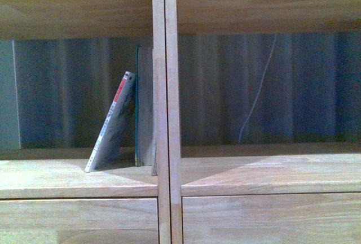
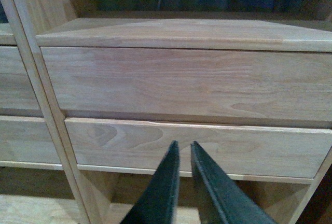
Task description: Organize books on shelf
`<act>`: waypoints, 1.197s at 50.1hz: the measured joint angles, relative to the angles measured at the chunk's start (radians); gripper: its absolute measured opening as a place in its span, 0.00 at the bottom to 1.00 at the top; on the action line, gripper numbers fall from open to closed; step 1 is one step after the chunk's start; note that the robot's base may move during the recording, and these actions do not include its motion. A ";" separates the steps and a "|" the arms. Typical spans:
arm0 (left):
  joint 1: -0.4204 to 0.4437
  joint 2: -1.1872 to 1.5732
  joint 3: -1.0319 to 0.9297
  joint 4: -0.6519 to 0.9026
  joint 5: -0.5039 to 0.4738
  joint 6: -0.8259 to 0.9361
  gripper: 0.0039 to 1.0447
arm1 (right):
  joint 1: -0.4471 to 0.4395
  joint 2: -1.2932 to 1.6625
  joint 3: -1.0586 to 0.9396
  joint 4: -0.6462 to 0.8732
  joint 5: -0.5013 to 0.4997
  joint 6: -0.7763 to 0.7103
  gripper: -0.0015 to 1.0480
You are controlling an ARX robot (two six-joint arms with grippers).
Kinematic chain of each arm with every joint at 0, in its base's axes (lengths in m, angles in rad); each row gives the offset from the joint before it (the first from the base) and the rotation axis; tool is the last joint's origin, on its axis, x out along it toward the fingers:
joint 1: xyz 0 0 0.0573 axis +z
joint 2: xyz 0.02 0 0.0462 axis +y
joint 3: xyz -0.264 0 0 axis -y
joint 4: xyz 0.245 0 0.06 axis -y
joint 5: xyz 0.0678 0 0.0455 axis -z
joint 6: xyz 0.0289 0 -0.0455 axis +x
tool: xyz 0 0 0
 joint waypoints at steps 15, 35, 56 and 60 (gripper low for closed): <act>0.000 0.000 0.000 0.000 0.000 0.000 0.67 | 0.000 0.000 0.000 0.000 0.000 0.000 0.65; 0.000 0.000 0.000 0.000 0.000 0.000 0.93 | 0.000 0.000 0.000 0.000 0.000 0.000 0.93; 0.000 0.000 0.000 0.000 0.000 0.000 0.93 | 0.000 0.000 0.000 0.000 0.000 0.000 0.93; 0.000 0.000 0.000 0.000 0.000 0.000 0.93 | 0.000 0.000 0.000 0.000 0.000 0.000 0.93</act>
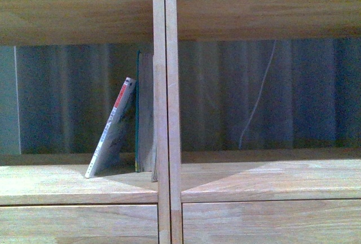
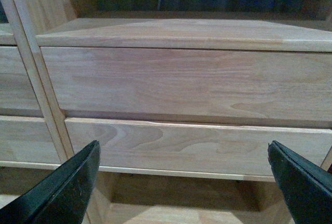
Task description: Organize books on shelf
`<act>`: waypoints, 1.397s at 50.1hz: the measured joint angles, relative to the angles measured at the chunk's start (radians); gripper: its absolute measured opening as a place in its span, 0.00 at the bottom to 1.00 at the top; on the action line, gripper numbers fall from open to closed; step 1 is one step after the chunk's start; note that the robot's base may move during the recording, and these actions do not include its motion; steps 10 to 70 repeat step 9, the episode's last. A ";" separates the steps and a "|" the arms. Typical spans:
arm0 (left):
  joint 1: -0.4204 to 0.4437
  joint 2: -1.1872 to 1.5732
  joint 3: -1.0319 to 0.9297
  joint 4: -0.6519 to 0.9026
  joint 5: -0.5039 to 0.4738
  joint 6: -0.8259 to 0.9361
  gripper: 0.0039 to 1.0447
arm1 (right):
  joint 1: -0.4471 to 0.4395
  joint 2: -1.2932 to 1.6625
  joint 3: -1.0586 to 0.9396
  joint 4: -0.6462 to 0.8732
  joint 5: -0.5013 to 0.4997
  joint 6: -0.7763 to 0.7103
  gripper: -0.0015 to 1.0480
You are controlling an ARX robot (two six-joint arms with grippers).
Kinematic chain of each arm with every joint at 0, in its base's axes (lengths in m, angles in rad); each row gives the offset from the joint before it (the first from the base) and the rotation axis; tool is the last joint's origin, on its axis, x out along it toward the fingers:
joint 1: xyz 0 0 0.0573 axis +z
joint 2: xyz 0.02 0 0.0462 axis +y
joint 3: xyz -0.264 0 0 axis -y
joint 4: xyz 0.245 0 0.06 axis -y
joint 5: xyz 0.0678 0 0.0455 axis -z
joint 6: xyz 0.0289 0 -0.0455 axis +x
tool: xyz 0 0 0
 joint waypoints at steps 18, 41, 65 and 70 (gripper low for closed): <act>0.000 0.000 0.000 0.000 0.000 0.000 0.93 | 0.000 0.000 0.000 0.000 0.000 0.000 0.93; 0.000 0.000 0.000 0.000 0.000 0.000 0.93 | 0.000 0.000 0.000 0.000 0.000 0.000 0.93; 0.000 0.000 0.000 0.000 0.000 0.000 0.93 | 0.000 0.000 0.000 0.000 0.000 0.000 0.93; 0.000 0.000 0.000 0.000 0.000 0.000 0.93 | 0.000 0.000 0.000 0.000 0.000 0.000 0.93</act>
